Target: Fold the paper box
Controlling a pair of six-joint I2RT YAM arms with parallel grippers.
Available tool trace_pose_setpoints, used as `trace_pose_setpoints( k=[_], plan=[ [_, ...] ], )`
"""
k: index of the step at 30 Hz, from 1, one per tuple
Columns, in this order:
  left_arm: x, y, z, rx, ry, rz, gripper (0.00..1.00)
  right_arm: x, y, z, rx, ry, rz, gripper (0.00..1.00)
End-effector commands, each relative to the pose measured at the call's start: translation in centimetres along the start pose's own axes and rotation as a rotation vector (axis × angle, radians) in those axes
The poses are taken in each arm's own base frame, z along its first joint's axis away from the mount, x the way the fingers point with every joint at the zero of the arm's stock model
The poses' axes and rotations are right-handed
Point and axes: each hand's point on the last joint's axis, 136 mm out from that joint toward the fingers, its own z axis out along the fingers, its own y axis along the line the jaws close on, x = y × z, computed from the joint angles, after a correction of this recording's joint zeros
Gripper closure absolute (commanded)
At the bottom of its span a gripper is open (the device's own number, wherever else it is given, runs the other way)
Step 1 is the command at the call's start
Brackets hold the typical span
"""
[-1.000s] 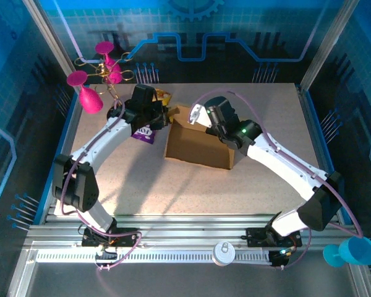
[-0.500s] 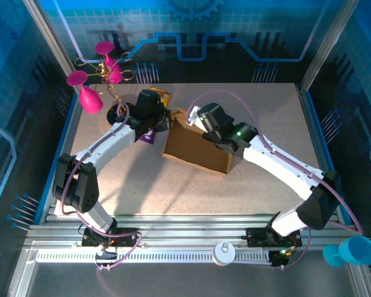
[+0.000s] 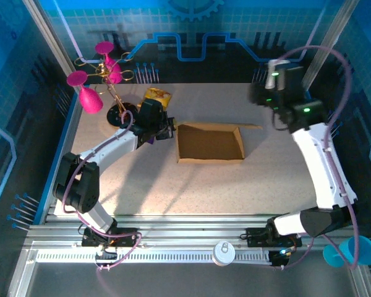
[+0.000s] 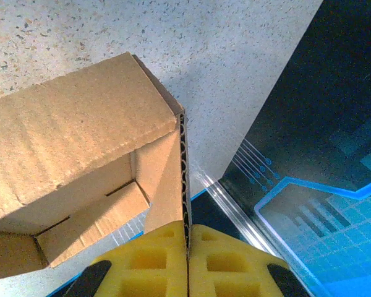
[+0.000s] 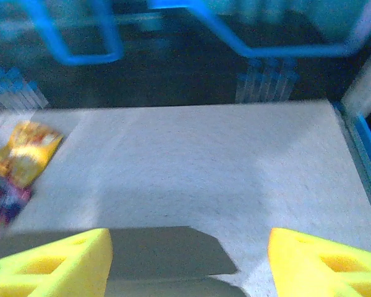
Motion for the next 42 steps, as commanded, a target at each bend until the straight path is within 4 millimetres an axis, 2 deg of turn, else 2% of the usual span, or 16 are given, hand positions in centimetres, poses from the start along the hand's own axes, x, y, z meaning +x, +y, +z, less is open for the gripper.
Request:
trace_pose_setpoints(
  k=[1,2,4,8,12,16,21,28,42],
  plan=[
    [0.6,0.4,0.4,-0.011,0.043,-0.185,1.0,5.3,-2.5,2.8,-0.132,0.273,0.492,0.35],
    [0.6,0.3,0.4,-0.009,0.049,-0.184,1.0,6.4,-3.7,3.9,-0.135,0.327,0.609,0.39],
    [0.7,0.4,0.5,-0.014,0.058,-0.179,1.0,8.4,-4.8,5.7,-0.155,0.427,0.755,0.45],
    [1.0,0.5,0.8,-0.032,0.085,-0.155,1.0,11.1,-6.0,8.8,-0.124,0.53,0.781,0.46],
    [1.0,0.7,0.8,-0.043,0.089,-0.139,1.0,13.0,-5.4,11.6,-0.165,0.612,0.792,0.5],
    [0.9,0.8,1.0,-0.049,0.09,-0.135,0.99,14.7,-3.6,13.1,-0.219,0.7,0.791,0.49],
    [0.7,0.7,1.2,-0.047,0.087,-0.134,1.0,16.6,-3.0,13.0,-0.225,0.75,0.803,0.46],
    [0.6,0.8,1.4,-0.047,0.087,-0.136,1.0,18.1,-2.7,12.0,-0.262,0.797,0.845,0.45],
    [0.6,0.8,1.7,-0.048,0.091,-0.13,1.0,19.5,-0.7,11.0,-0.362,0.831,0.984,0.46]
  ],
)
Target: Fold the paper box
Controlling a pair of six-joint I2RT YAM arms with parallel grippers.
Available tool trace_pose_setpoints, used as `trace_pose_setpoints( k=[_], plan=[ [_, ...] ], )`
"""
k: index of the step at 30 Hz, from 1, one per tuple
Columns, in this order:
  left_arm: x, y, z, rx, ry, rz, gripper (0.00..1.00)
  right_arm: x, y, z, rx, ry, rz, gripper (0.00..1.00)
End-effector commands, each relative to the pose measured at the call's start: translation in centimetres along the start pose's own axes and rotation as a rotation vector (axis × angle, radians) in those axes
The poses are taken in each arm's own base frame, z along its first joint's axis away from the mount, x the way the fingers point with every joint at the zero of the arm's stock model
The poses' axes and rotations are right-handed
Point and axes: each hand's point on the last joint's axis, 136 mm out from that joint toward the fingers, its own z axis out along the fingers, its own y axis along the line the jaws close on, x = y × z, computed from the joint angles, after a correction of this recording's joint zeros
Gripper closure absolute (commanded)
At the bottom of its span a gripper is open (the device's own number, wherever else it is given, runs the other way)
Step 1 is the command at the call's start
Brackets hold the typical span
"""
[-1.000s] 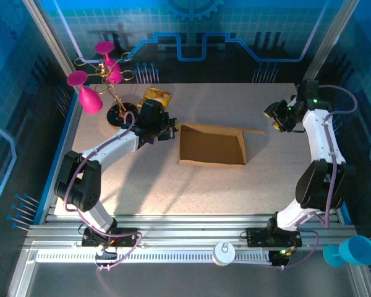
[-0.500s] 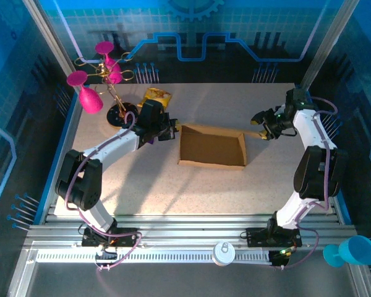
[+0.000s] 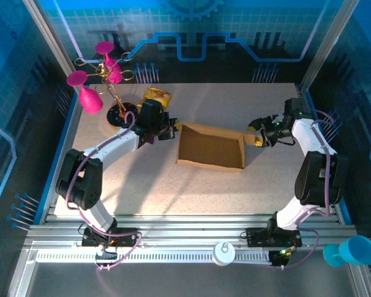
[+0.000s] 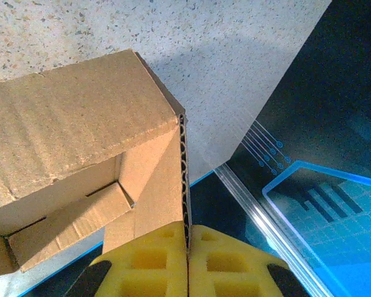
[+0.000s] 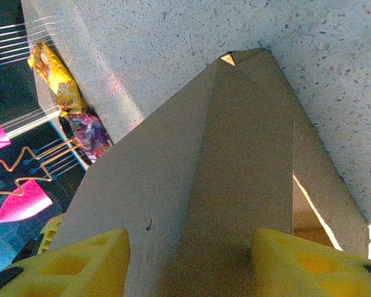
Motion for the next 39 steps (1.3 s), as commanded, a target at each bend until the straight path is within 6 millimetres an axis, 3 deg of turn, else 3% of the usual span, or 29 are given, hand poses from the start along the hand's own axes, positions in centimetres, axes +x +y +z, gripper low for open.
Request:
trace_pose_setpoints(
  k=[1,13,27,32,39],
  plan=[
    [-0.1,0.3,0.6,-0.016,0.008,-0.126,1.0,1.2,1.3,-0.2,-0.073,0.042,0.027,0.47],
    [0.3,-0.2,0.8,-0.005,0.027,-0.113,1.0,2.2,2.6,-0.1,-0.129,0.086,0.066,0.58],
    [3.1,-4.2,-0.2,0.064,0.092,-0.056,1.0,3.2,6.3,-4.2,-0.161,0.08,-0.01,0.61],
    [3.3,-4.4,-0.2,0.067,0.095,-0.048,1.0,3.3,6.1,-4.2,-0.158,0.078,-0.014,0.63],
    [2.8,-3.8,0.4,0.058,0.093,-0.046,1.0,2.8,4.5,-2.4,-0.137,0.083,0.01,0.66]
  ],
)
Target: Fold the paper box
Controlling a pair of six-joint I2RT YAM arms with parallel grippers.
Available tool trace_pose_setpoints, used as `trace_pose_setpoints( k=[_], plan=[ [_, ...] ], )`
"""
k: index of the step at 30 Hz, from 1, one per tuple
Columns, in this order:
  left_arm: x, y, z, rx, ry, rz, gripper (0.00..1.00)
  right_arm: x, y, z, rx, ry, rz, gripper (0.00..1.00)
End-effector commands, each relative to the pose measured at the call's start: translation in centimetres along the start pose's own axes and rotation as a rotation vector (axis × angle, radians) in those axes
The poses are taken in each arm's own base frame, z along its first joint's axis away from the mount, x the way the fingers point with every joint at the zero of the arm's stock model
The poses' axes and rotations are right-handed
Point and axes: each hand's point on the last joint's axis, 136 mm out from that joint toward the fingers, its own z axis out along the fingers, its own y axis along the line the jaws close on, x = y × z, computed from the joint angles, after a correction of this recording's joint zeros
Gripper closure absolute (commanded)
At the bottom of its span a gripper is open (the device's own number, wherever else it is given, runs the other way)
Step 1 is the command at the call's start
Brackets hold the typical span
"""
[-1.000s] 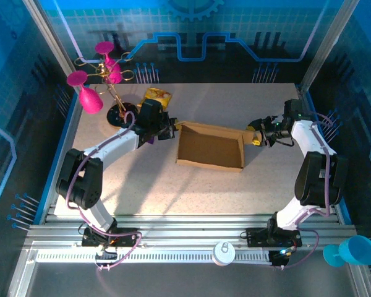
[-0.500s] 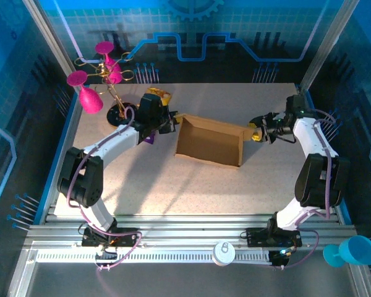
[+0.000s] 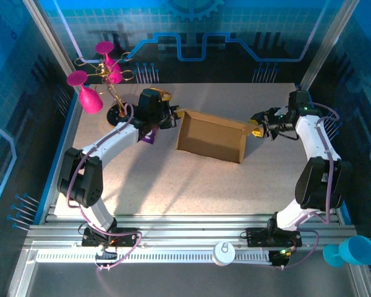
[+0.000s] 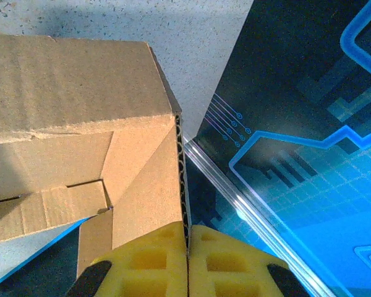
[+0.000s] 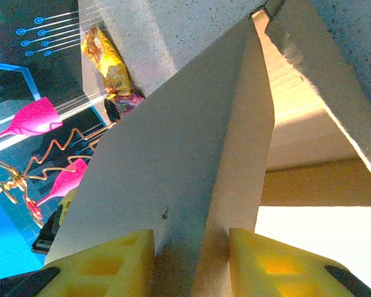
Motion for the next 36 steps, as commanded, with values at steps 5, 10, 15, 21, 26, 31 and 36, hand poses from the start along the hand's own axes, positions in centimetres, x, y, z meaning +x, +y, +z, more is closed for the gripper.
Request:
trace_pose_setpoints(
  k=[5,10,15,21,26,31,36],
  plan=[
    [0.1,1.5,2.0,-0.046,0.052,-0.074,0.97,0.7,-0.2,1.7,-0.051,0.057,0.024,0.7],
    [0.3,1.8,2.7,-0.046,0.08,-0.078,0.9,0.5,0.1,2.5,-0.064,0.056,0.046,0.81],
    [0.5,1.7,2.4,-0.031,0.094,-0.086,0.71,0.4,0.2,2.1,-0.05,0.026,0.052,0.94],
    [1.9,1.2,-0.1,-0.067,0.102,-0.023,0.47,-0.1,1.2,0.7,-0.068,-0.016,0.059,1.0],
    [2.1,2.8,-4.1,-0.191,0.037,0.076,0.3,-1.0,3.3,-1.7,-0.131,-0.053,0.063,1.0],
    [1.6,1.9,-8.1,-0.193,-0.033,0.196,0.29,-1.3,4.7,-3.2,-0.152,-0.058,0.041,1.0],
    [2.0,-0.1,-9.1,-0.17,-0.019,0.263,0.32,-1.3,5.2,-3.5,-0.173,-0.057,0.037,1.0]
  ],
)
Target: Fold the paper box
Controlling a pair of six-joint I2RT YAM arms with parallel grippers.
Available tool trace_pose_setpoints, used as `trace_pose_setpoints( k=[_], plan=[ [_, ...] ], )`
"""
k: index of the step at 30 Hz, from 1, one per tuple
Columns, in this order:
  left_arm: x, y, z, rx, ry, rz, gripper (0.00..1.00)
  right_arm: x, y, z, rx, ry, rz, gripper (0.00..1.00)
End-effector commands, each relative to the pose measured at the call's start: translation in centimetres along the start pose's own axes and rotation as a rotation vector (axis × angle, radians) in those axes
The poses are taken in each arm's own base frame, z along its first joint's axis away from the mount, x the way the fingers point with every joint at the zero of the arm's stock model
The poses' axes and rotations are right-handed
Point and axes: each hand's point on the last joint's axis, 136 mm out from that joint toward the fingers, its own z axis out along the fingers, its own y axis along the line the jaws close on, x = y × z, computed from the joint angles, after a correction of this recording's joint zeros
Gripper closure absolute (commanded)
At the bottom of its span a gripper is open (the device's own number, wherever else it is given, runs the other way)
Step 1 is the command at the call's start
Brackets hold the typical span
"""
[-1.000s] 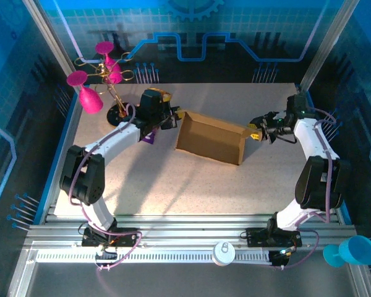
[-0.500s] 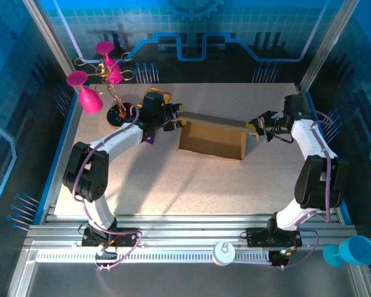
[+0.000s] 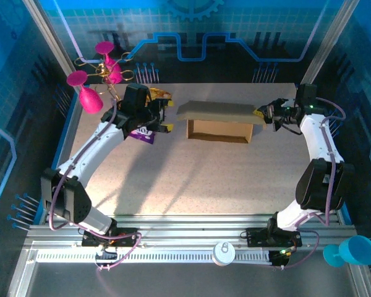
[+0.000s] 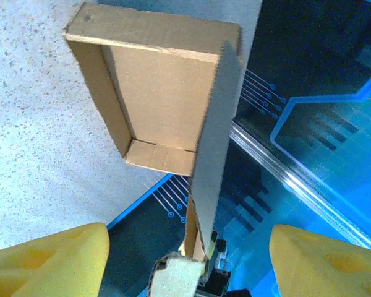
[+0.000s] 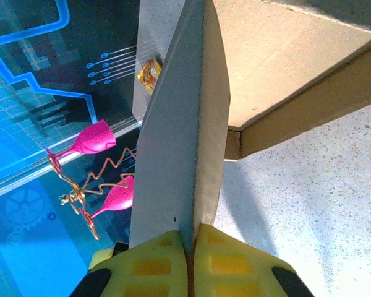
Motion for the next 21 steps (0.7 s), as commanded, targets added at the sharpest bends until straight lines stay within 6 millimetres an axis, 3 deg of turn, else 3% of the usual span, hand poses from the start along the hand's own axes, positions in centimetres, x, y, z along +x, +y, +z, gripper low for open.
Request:
trace_pose_setpoints(
  k=[1,4,9,13,21],
  plan=[
    [-0.8,-0.2,-1.1,-0.037,-0.032,0.091,0.33,1.0,1.4,-1.1,-0.04,0.023,-0.005,1.0],
    [-0.9,-3.0,-0.7,0.007,-0.023,0.196,0.37,1.3,2.0,-1.4,-0.049,0.029,-0.015,1.0],
    [-1.4,-4.2,1.6,-0.051,-0.009,0.359,0.46,1.8,2.1,-1.9,-0.05,0.03,-0.022,1.0],
    [-1.1,-4.2,4.5,-0.073,0.061,0.38,0.49,1.9,1.6,-1.8,-0.053,0.034,-0.011,1.0],
    [-0.3,-3.0,5.7,-0.129,0.079,0.391,0.46,1.7,1.7,-1.7,-0.059,0.028,-0.009,1.0]
  ],
)
